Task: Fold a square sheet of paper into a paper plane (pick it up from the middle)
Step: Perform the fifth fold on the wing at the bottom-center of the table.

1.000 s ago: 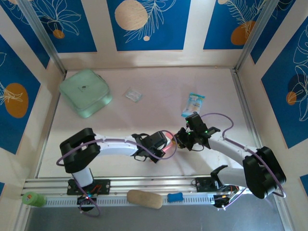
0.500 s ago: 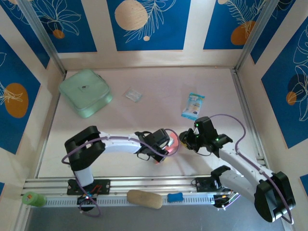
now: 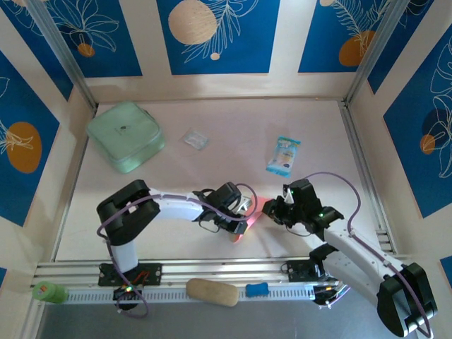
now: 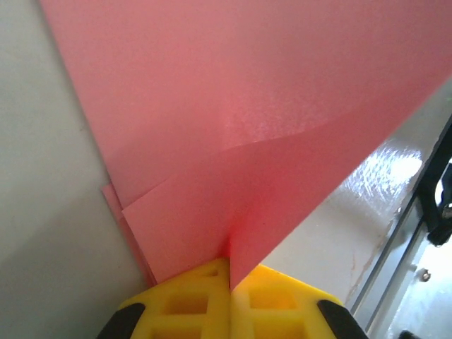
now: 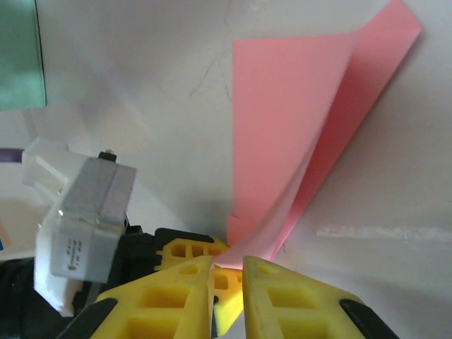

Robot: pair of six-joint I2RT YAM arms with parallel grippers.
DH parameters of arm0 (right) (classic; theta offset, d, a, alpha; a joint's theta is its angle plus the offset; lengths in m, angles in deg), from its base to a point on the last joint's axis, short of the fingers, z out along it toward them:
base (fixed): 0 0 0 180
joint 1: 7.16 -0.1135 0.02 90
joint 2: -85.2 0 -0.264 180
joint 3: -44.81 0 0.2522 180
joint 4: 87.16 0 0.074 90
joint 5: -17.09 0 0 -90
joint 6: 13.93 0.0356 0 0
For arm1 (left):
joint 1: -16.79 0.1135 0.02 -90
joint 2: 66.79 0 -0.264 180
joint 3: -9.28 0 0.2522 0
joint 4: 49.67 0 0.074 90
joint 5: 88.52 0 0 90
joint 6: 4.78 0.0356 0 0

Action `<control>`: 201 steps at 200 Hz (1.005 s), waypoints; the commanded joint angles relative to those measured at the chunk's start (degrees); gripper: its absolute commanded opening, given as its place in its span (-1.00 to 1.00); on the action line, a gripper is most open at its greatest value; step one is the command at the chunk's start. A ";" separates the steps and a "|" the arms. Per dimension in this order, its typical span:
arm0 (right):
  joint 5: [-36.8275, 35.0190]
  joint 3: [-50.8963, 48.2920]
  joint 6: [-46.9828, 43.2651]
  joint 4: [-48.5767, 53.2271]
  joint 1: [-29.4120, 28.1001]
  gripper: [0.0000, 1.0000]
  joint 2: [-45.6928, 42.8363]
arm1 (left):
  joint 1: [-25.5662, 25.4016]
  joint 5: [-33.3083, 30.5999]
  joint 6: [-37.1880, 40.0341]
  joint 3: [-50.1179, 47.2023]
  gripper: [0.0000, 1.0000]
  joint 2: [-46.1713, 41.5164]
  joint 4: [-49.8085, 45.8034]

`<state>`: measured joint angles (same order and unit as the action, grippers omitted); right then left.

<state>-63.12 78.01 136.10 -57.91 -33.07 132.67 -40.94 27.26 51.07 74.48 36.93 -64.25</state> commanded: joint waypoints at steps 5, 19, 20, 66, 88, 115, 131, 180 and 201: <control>2.85 -1.65 -0.10 -3.19 -0.63 -0.69 -1.59 | 0.87 3.43 -2.52 -1.24 -1.00 2.08 2.83; 3.46 -2.49 -0.08 -4.56 -0.80 -0.71 -1.35 | 0.96 3.76 -3.26 -1.17 -1.00 2.66 3.57; 3.56 -2.53 -0.04 -4.75 -0.80 -0.71 -1.29 | 1.00 3.76 -3.32 -1.17 -1.00 2.69 3.65; 5.88 -2.80 -0.91 -10.45 -2.38 -0.77 3.84 | 2.04 4.57 -7.67 -2.53 -1.00 4.03 7.68; 6.48 -1.89 -1.60 -12.21 -2.99 -0.80 7.14 | 2.93 5.65 -10.36 -4.11 -1.00 4.42 11.41; 6.53 -1.03 -2.11 -14.85 -3.53 -0.81 11.21 | 3.51 6.35 -11.90 -4.86 -1.00 4.97 13.30; 6.96 -0.31 -2.27 -16.55 -3.53 -0.82 13.82 | 3.50 6.34 -12.04 -4.86 -1.00 4.97 13.23; 6.41 1.04 -2.12 -20.86 -2.79 -0.82 20.13 | 4.17 5.90 -14.25 -5.82 -1.00 5.26 15.17; 5.88 1.63 -2.11 -21.04 -2.18 -0.83 21.91 | 4.21 5.96 -14.56 -6.18 -1.00 5.13 15.98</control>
<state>-57.62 78.01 134.94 -77.06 -35.95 152.97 -37.73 35.42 37.28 69.91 39.90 -48.82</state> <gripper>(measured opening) 0.089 0.041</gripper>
